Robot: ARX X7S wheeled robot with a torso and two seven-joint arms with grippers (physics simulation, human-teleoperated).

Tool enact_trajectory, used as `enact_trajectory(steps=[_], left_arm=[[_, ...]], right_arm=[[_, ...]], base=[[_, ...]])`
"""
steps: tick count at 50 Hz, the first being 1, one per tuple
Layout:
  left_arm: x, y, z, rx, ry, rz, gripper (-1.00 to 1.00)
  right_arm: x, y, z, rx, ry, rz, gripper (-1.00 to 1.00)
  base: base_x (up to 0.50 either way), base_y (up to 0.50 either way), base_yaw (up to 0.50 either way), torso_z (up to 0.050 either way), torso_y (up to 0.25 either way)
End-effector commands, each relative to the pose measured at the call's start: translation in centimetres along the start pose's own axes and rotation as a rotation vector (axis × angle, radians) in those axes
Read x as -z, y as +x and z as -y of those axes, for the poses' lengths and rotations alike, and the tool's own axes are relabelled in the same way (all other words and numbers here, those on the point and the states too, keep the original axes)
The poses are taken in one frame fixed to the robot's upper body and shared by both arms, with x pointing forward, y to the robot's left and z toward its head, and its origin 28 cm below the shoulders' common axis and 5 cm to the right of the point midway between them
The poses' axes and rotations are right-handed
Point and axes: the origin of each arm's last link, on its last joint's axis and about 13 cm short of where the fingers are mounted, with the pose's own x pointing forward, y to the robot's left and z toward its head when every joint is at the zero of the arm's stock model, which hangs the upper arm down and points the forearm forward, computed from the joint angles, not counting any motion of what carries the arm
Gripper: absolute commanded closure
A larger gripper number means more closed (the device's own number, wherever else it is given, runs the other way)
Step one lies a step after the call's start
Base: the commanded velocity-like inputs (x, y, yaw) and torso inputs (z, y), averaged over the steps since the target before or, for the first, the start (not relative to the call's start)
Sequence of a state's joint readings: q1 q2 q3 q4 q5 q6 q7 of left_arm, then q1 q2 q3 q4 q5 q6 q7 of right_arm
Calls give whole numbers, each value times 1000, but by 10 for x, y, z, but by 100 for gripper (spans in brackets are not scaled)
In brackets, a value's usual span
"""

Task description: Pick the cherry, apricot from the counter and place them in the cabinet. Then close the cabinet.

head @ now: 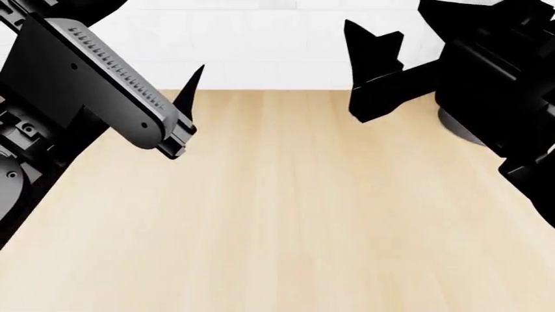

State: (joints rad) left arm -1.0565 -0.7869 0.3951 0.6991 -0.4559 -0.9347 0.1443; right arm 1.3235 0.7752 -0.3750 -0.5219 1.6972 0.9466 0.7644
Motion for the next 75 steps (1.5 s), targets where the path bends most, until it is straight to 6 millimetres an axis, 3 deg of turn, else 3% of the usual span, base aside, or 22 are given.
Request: enact_trajectory(steps=[1, 37, 75], left_arm=[[-1, 1, 0, 4, 0, 3, -100], [9, 13, 7, -17, -113, -35, -100], [4, 10, 6, -11, -106, -9, -100]], right_arm=[[1, 0, 1, 2, 10, 6, -100], [-2, 5, -2, -20, -28, -6, -100], [1, 5, -1, -18, -15, -2, -100]], base=[[0, 0, 0, 0, 0], [0, 0, 0, 0, 0], [0, 101, 0, 0, 0]])
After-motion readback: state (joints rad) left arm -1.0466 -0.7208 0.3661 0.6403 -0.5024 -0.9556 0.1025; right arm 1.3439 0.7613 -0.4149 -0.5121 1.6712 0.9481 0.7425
